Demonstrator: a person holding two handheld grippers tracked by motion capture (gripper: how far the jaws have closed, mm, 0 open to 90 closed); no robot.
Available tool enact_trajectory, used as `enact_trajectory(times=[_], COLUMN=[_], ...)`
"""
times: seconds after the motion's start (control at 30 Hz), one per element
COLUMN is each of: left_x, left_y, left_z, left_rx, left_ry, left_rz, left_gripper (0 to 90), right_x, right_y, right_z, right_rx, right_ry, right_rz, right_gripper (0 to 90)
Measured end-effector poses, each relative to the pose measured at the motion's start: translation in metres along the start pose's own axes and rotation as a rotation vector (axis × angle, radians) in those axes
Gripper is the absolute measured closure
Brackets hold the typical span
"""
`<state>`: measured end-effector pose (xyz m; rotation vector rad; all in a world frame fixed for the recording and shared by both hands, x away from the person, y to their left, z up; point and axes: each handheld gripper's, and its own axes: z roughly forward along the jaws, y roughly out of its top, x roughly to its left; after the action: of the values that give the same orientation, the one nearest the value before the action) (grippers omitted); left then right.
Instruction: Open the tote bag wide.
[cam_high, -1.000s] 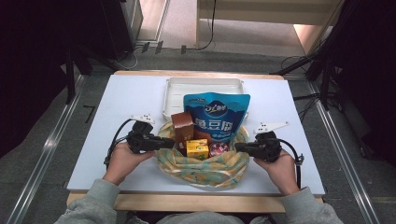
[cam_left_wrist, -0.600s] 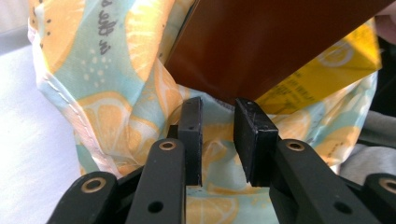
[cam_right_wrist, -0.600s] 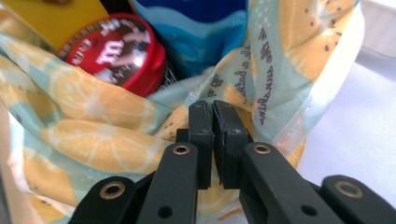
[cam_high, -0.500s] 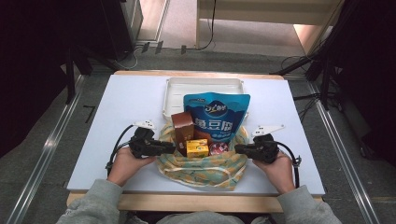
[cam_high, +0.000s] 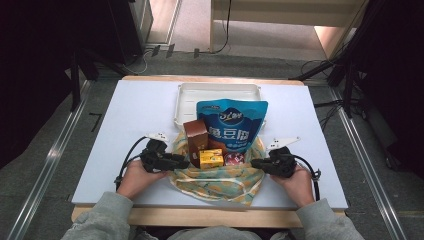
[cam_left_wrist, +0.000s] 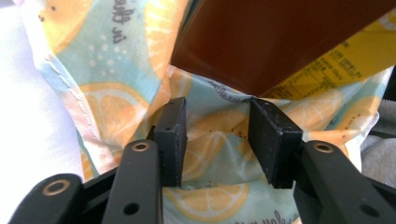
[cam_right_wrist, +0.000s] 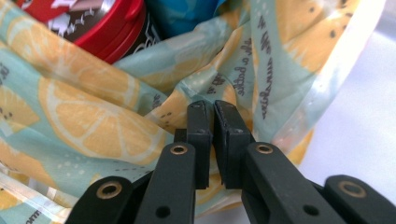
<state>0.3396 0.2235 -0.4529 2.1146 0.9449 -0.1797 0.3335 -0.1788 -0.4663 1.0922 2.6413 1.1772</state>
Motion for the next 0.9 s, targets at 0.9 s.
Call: enact_trajectory(times=[0.9], left_x=[-0.005], left_y=[-0.002], left_z=[-0.003], left_rx=[-0.016], left_ry=[-0.037], left_rz=[-0.022], left_gripper=[44.7], right_x=[0.016], right_y=[-0.004], right_z=[-0.008], right_rx=[-0.044], right_ry=[0.067], right_rz=[0.023], right_gripper=[86.2])
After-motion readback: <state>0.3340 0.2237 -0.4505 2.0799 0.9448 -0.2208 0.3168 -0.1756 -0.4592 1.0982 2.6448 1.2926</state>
